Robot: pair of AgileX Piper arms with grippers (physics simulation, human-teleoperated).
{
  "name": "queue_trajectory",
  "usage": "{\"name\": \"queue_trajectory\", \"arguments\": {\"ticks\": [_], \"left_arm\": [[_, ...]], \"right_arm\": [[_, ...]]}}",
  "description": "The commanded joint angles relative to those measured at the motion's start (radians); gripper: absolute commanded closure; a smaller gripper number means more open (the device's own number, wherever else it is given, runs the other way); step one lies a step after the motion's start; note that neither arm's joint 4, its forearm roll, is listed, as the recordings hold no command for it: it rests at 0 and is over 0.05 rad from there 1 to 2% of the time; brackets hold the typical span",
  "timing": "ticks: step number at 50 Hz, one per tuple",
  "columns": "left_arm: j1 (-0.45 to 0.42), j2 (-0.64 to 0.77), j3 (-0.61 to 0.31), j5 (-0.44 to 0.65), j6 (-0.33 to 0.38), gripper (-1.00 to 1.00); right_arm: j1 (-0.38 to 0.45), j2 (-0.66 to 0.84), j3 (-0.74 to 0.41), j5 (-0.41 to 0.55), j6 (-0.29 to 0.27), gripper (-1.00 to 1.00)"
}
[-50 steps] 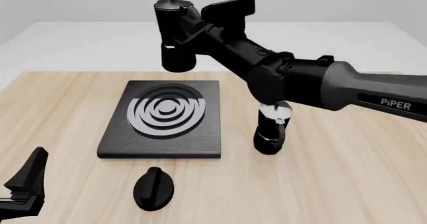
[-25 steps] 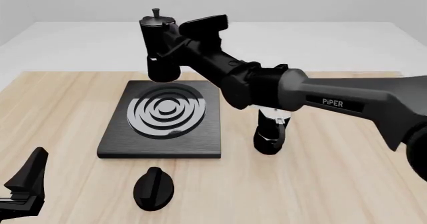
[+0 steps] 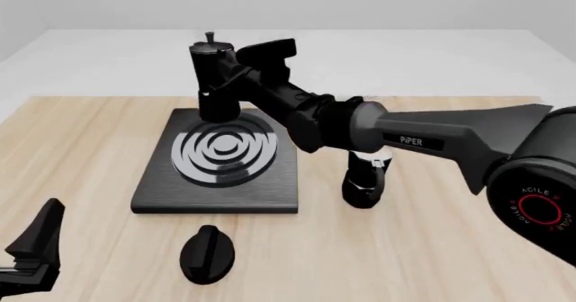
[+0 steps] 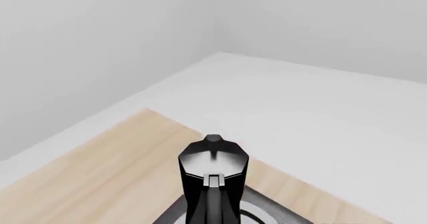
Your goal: Put the right moka pot on the stove.
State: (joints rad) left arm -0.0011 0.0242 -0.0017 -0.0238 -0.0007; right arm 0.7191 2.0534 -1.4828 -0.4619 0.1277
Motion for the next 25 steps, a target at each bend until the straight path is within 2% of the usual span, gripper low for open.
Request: {"name": "queue_trajectory", "arguments": {"ticks": [1,11,25], "left_arm": [[-0.001,-0.004,0.000,0.002,-0.001,-1.00],[0.001,0.004,0.000,-0.001,0.001,-1.00],[0.001,0.004,0.000,-0.001,0.001,-1.00]], "right_arm": [[-0.007,0.024,-0.058,-0.006,0.024,1.00],[-0.007,0.069,-0.113,0.024,0.019,1.00],[-0.010,0.104,-0.110,0.009,0.024,1.00]]}}
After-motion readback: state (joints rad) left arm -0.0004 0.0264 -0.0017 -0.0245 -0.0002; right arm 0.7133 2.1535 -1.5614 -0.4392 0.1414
